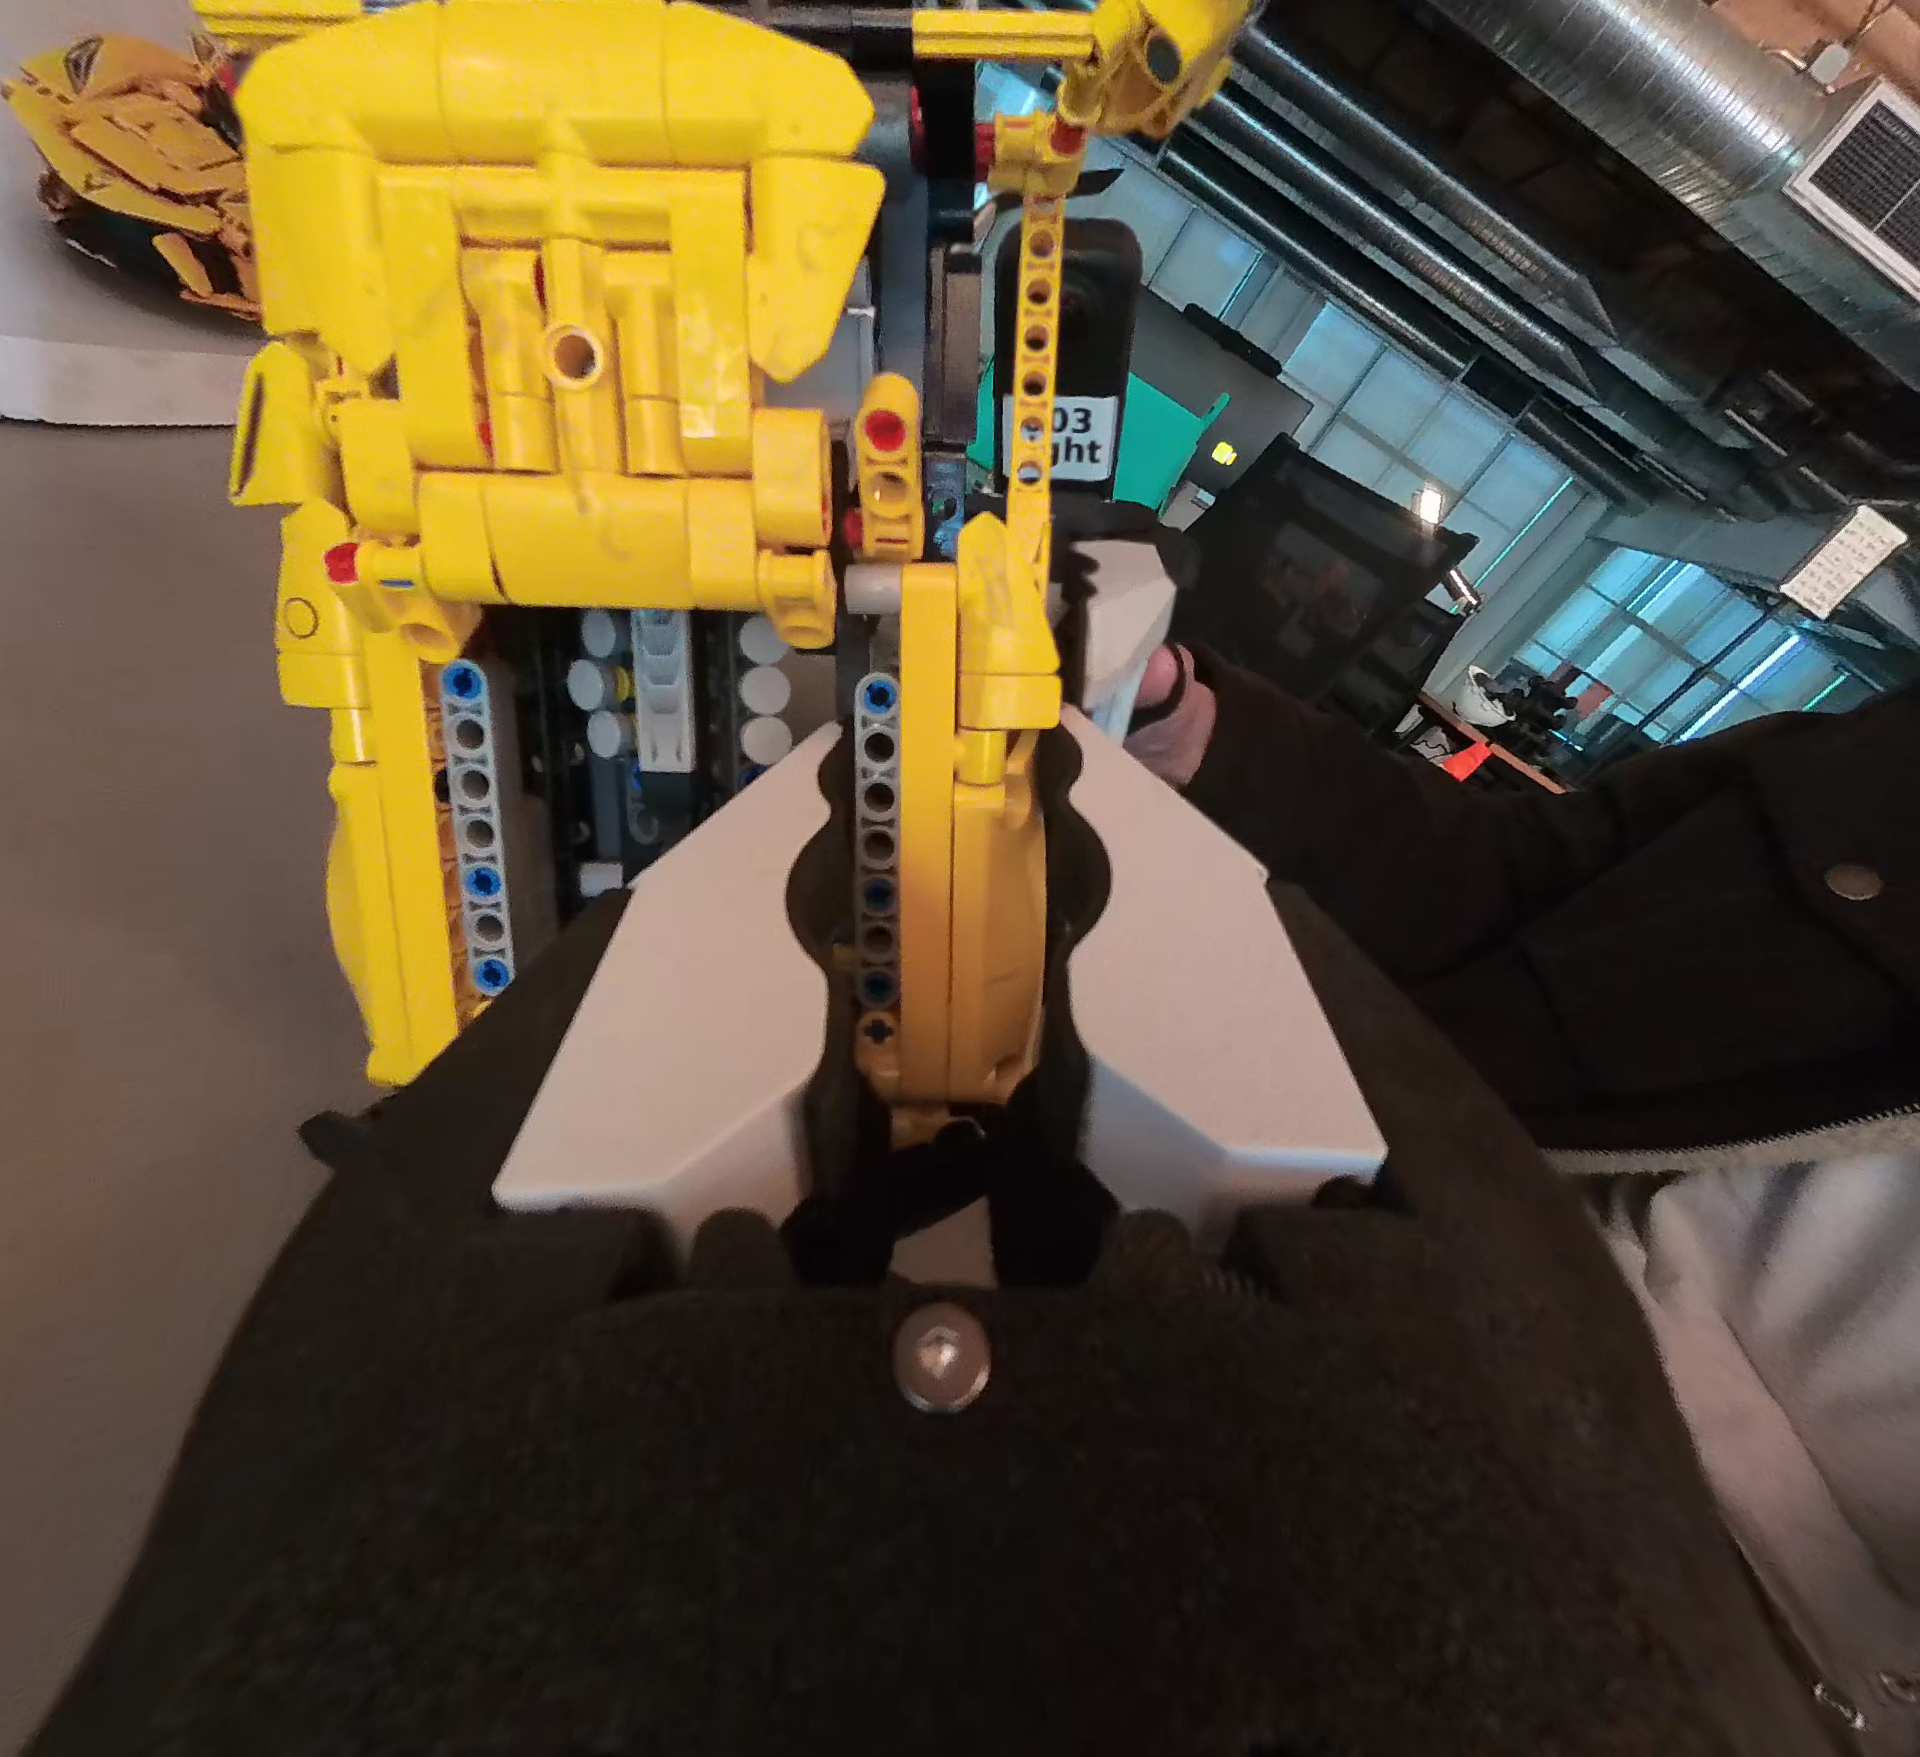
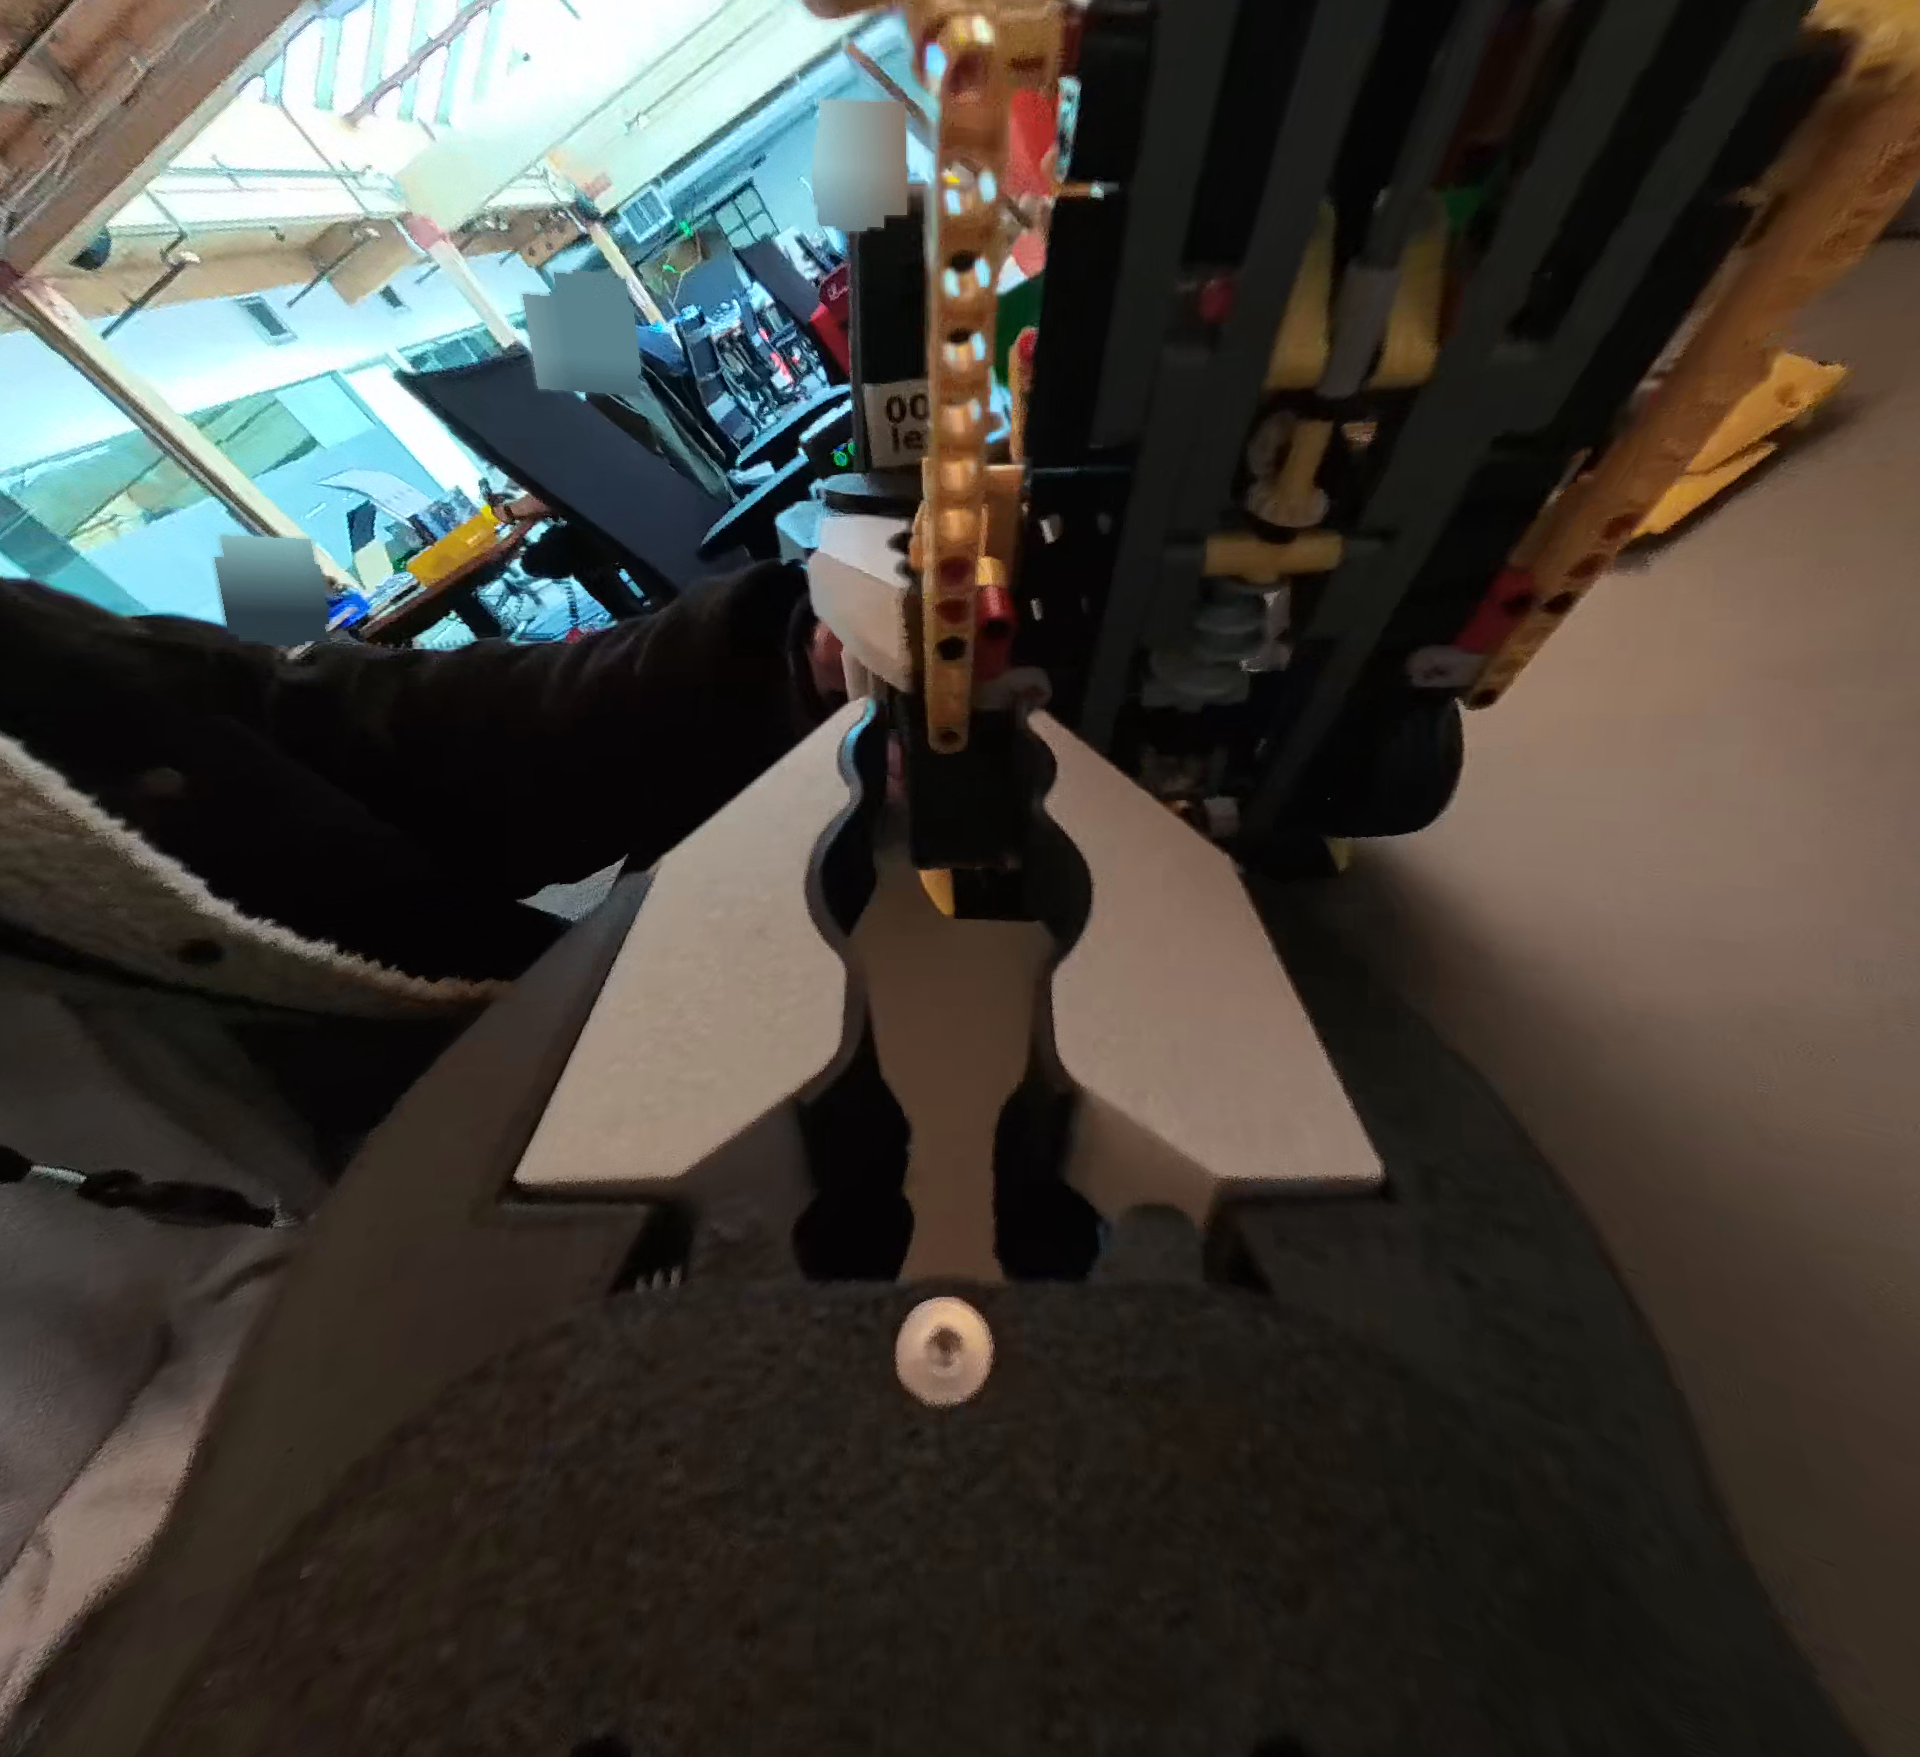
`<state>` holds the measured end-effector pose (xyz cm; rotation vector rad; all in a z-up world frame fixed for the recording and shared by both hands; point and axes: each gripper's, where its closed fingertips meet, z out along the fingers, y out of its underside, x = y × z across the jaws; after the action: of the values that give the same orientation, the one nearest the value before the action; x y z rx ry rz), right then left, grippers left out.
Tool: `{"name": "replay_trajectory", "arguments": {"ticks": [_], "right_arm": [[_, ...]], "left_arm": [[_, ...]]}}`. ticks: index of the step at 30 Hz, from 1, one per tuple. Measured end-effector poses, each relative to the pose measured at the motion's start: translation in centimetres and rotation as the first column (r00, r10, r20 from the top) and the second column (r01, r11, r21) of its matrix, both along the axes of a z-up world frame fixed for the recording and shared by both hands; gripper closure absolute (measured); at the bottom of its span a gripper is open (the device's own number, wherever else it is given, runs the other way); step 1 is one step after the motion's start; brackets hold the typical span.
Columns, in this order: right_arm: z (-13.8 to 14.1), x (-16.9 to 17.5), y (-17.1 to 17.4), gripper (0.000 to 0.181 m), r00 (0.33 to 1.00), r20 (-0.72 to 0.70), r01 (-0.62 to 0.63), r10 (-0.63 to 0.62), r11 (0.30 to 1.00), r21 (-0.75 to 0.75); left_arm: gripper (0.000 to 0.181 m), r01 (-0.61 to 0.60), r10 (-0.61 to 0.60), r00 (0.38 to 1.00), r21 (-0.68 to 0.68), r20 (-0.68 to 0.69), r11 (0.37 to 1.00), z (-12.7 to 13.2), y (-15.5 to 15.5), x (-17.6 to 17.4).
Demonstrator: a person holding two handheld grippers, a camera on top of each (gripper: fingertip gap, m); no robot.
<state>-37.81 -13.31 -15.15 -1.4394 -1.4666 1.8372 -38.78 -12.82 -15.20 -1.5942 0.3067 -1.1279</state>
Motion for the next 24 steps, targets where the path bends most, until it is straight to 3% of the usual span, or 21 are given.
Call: {"name": "replay_trajectory", "arguments": {"ticks": [3,9,16,18,19,24], "right_arm": [[0.7,0.1,0.4,0.175,1.000,-0.017,-0.004,0.003,0.999,-0.048],[0.7,0.2,0.4,0.175,1.000,-0.020,-0.015,0.013,0.996,-0.091],[1.7,0.0,1.5,0.148,0.996,-0.073,0.036,-0.044,0.994,-0.105],[1.6,0.1,1.6,0.159,0.997,-0.067,0.044,-0.049,0.996,-0.073],[2.1,0.4,1.3,0.175,0.996,-0.088,0.020,-0.025,0.998,-0.056],[1.3,1.3,0.9,0.175,0.999,-0.034,-0.025,0.025,0.999,0.022]], "left_arm": [[0.148,-0.006,0.006,1.000,0.005,-0.008,1.000,0.0,0.0,0.1],[0.148,-0.003,0.003,0.999,0.013,-0.038,1.000,-0.1,0.0,0.3],[0.148,0.007,-0.006,0.998,0.016,-0.065,1.000,-0.3,-0.1,0.8],[0.148,0.007,-0.006,0.998,0.016,-0.068,1.000,-0.3,-0.1,0.8],[0.148,0.003,-0.002,0.998,0.015,-0.061,1.000,-0.2,0.0,0.7],[0.148,0.023,-0.019,0.992,0.026,-0.129,0.999,-0.7,-0.2,1.1]]}}
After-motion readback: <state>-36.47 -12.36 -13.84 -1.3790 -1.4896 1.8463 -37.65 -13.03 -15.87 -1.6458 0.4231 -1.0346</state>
